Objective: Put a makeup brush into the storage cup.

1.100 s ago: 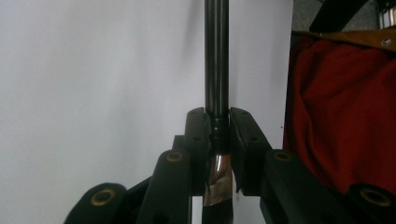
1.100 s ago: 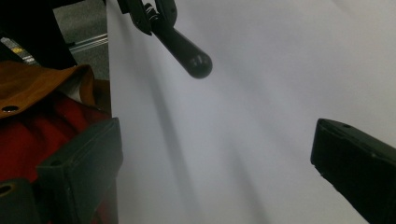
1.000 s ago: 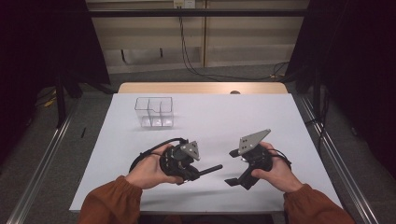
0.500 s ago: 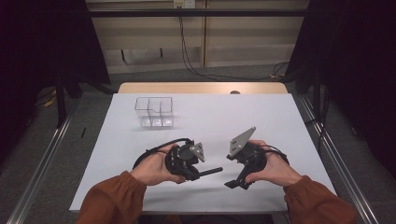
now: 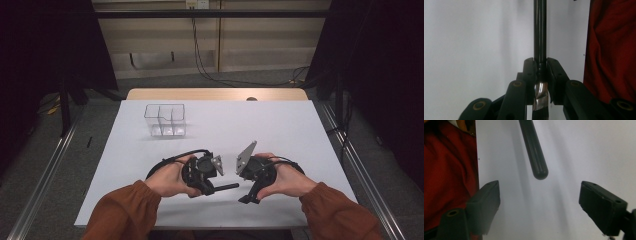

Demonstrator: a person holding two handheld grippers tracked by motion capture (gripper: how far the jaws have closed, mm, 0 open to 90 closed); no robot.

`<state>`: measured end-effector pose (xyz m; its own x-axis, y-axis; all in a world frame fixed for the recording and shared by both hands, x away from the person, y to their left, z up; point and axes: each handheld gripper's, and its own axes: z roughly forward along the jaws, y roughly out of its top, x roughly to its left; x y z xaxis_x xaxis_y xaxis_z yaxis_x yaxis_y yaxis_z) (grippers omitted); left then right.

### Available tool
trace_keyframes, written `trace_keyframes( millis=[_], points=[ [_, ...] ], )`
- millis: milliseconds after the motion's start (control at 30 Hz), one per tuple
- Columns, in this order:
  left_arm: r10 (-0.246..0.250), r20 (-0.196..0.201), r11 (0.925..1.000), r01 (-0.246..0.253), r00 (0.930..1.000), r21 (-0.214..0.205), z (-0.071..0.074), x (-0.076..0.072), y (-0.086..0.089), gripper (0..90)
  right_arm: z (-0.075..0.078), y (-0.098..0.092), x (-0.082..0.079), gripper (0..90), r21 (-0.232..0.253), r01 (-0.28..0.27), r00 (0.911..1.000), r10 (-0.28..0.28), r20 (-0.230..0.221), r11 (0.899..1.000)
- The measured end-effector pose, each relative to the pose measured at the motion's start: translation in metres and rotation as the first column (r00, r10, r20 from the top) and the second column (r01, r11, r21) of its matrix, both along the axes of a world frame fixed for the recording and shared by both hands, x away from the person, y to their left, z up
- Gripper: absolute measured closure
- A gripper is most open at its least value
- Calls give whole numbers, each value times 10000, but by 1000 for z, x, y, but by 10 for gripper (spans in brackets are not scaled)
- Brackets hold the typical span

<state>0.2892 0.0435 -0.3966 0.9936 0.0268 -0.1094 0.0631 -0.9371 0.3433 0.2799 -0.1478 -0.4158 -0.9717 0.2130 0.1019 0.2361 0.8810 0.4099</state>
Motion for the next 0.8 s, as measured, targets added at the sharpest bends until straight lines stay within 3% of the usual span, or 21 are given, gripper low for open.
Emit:
trace_keyframes(
  millis=[467, 600, 800],
  points=[
    [-92, 93, 9999, 93, 9999, -109, -2, 2, -9, 781, 4, 2, 3, 429, 408, -371, 9989, 358, 313, 9985],
    [-151, 14, 9993, 152, 9999, -350, -4, 2, -11, 781, 3, 5, 2, 487, 417, -394, 9992, 389, 128, 9984],
    [-166, 6, 9994, 166, 9999, -310, -5, 2, -12, 781, 2, 6, 3, 606, 429, -539, 9985, 535, 83, 9976]
  ],
)
